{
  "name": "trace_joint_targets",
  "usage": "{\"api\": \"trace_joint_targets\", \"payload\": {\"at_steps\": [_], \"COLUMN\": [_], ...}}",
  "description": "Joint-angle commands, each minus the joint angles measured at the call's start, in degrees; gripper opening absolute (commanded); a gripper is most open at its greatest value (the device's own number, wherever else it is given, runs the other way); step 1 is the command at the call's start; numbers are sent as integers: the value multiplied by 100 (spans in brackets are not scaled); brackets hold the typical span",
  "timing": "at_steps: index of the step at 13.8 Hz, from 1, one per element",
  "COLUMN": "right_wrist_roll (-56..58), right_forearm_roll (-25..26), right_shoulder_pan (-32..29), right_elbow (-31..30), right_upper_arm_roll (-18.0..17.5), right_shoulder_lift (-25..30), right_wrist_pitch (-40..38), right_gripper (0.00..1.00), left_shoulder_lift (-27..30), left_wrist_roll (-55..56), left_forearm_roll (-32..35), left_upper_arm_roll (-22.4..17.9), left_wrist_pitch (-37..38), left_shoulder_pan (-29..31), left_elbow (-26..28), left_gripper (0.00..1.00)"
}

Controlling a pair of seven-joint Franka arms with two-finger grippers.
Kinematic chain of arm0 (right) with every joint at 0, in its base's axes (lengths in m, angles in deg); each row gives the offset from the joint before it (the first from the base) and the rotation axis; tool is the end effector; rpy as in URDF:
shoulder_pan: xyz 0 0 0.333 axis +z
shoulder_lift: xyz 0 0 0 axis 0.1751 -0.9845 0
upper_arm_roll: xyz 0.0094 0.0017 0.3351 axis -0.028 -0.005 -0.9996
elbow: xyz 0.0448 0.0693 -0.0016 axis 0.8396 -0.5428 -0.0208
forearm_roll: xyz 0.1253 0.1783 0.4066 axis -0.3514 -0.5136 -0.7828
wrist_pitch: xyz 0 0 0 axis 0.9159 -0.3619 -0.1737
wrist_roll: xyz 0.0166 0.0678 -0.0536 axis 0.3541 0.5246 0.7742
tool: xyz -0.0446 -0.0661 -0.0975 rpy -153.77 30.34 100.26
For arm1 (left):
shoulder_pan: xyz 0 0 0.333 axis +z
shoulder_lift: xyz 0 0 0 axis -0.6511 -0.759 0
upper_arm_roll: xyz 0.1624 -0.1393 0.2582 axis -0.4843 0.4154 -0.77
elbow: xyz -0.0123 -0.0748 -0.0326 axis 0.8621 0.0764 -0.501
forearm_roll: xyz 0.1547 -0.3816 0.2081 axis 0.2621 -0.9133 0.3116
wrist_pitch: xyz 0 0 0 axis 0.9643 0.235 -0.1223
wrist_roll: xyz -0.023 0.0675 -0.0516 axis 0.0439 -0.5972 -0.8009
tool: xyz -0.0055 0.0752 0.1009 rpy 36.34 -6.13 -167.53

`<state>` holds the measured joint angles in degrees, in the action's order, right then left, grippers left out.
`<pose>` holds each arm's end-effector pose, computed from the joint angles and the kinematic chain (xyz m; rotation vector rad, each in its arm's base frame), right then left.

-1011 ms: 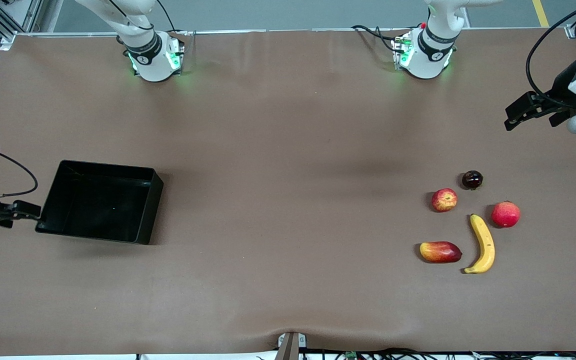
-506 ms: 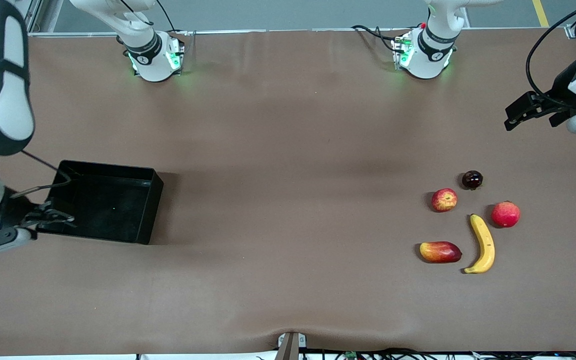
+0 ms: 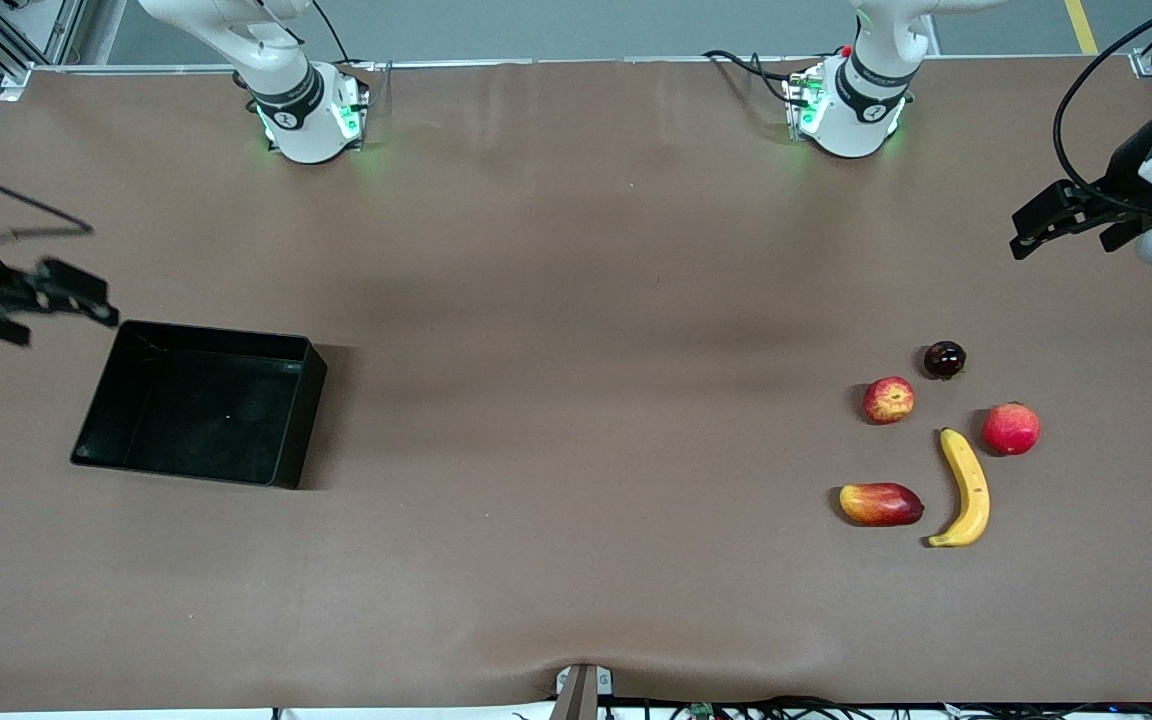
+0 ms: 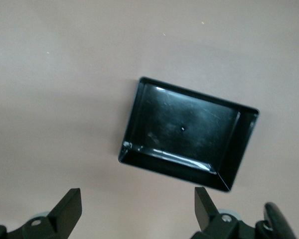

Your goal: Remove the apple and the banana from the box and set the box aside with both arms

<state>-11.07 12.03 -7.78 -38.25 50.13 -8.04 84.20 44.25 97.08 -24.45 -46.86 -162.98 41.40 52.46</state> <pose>0.6670 -0.0004 0.6406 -3.0972 -0.2583 0.0463 0.5979 -0.0449 0.6355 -3.1350 -0.1233 -0.0360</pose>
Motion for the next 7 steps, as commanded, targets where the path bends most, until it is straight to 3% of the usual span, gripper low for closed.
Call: {"api": "trace_joint_targets", "payload": {"at_steps": [1,7], "right_wrist_roll": [-92,5], "right_forearm_roll": [689,640], "right_shoulder_pan": [-11,-73], "right_elbow": [-665,-1553], "right_upper_arm_roll": [-62,-45], "right_shoulder_lift": [553,1538], "right_wrist_pitch": [72,151], "right_gripper": [100,100], "left_shoulder_lift": [76,49], "left_wrist_roll": [-67,-50], "left_forearm_roll": [11,11], "left_upper_arm_roll": [-13,-13], "left_wrist_pitch": [133,141], "left_shoulder_pan": [1,-16], "left_elbow": [-102,-182], "left_gripper": [100,100]}}
